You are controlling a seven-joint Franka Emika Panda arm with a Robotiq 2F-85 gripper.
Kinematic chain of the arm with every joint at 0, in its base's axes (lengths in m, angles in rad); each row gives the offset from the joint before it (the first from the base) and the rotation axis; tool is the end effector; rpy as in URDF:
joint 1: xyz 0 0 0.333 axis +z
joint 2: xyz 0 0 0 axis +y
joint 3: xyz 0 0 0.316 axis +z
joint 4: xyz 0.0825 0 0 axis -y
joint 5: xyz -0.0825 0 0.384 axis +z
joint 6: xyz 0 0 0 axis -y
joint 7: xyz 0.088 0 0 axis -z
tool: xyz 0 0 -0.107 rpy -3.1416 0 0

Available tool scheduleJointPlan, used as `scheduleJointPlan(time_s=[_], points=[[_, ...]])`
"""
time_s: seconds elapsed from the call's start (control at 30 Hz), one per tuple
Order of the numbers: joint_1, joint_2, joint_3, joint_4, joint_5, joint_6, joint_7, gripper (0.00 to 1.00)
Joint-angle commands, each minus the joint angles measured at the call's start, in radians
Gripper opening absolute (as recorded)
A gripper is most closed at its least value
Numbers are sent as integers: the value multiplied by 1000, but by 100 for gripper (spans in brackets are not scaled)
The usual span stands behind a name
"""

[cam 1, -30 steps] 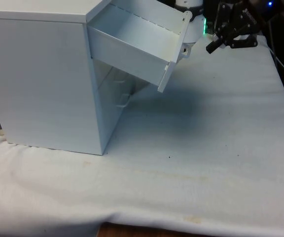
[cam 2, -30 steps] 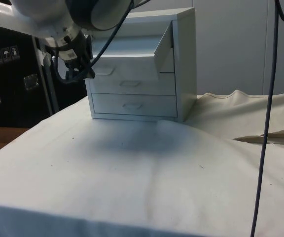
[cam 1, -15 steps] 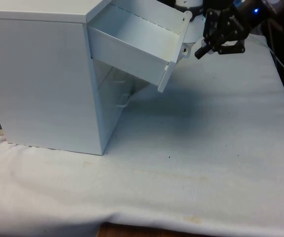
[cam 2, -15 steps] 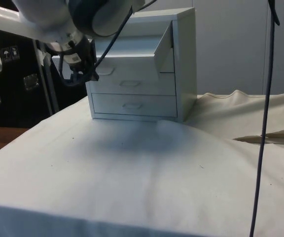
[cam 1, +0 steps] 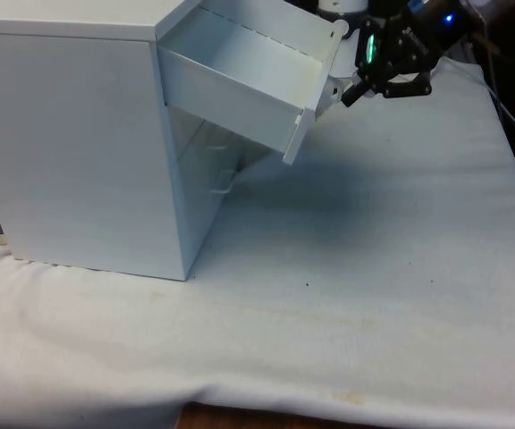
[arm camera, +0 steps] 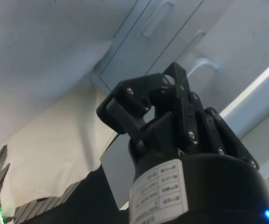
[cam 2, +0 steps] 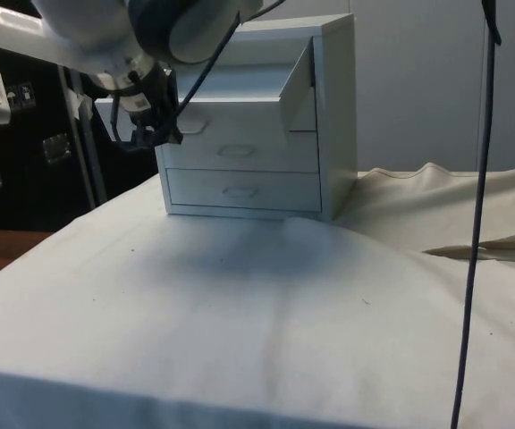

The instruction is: Open the drawer, then close it.

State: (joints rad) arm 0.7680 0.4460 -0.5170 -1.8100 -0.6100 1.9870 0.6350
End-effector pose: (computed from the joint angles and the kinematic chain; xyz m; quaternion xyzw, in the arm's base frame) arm 0.6096 0.1448 0.3260 0.9251 -0.0187 0.0551 0.3751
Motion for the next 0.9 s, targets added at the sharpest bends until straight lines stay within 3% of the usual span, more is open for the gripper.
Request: scheduleJointPlan(time_s=[0.0,0.27,0.87], points=[[0,0,0,0,0,0,0,0],[10,-7,-3,26,-35,-73,-17,0],[11,-4,-3,61,-83,-166,-43,0]])
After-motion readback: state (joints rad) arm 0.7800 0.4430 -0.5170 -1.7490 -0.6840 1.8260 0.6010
